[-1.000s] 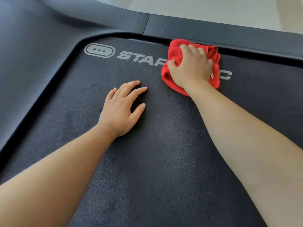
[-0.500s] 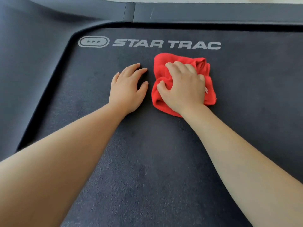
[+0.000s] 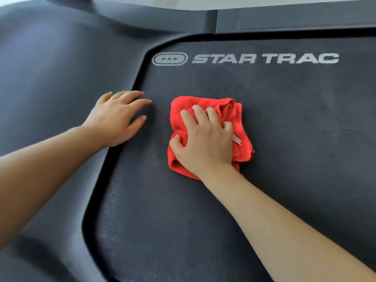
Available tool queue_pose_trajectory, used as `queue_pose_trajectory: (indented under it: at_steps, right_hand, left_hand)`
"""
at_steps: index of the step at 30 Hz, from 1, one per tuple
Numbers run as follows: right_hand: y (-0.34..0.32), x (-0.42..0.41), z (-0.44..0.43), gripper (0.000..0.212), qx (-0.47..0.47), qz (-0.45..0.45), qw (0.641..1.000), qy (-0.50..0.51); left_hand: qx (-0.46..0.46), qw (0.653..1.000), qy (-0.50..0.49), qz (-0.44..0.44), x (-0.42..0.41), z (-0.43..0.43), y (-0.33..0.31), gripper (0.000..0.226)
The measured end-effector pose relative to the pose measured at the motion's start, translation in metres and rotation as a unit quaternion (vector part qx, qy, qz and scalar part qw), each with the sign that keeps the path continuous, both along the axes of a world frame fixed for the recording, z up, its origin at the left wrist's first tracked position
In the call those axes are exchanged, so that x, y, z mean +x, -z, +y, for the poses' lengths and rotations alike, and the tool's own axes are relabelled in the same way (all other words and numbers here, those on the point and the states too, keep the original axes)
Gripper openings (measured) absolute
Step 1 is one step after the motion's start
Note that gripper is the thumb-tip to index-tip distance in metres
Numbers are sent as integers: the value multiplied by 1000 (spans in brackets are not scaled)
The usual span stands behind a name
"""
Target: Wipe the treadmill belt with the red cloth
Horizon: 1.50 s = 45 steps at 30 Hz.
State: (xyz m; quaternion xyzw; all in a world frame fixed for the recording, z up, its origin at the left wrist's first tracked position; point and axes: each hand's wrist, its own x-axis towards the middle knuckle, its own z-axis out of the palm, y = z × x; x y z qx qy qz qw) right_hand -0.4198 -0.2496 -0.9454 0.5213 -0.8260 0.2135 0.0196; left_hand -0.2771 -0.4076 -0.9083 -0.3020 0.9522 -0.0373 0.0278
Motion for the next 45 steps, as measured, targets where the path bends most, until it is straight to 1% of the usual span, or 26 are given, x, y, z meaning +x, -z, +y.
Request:
queue_pose_trajectory:
  at_steps: [2, 5, 9, 16, 19, 22, 27, 30, 35, 39, 42, 45]
  right_hand:
    - [1, 2, -22, 47, -3, -2, 1000, -5]
    - [4, -4, -50, 48, -12, 5, 1000, -2]
    - [2, -14, -77, 46, 0, 7, 1000, -15]
    - [5, -3, -43, 48, -13, 28, 999, -34]
    - [5, -2, -50, 48, -3, 13, 999, -32]
    - [3, -6, -76, 47, 1, 11, 1000, -27]
    - [5, -14, -133, 43, -11, 14, 1000, -24]
    - [5, -22, -166, 43, -16, 12, 1000, -13]
    - [3, -34, -206, 45, -3, 11, 1000, 4]
    - [0, -29, -199, 46, 7, 5, 1000, -1]
    - [0, -9, -169, 42, 2, 5, 1000, -21]
    - [4, 5, -131, 41, -15, 24, 999, -41]
  left_hand:
    - [-8, 1000, -13, -16, 9, -5, 7, 45]
    - [-29, 999, -13, -8, 14, -7, 16, 48]
    - [-36, 999, -16, 2, 13, -9, 16, 51]
    - [-27, 999, -16, 3, 12, -7, 15, 52]
    - [-9, 1000, -1, 8, 13, -15, 10, 48]
    - [-13, 1000, 12, 21, 8, -36, 0, 44]
    - [-49, 998, -30, 20, 5, -76, -6, 48]
    - [-70, 997, -32, 22, 4, -78, -2, 56]
    - [-77, 996, -39, 30, 3, -79, 2, 55]
    - [-79, 995, -33, 43, 5, -80, 5, 48]
    - [-81, 995, -33, 54, 5, -79, 6, 47]
    - [-83, 994, -33, 64, 5, -79, 7, 46]
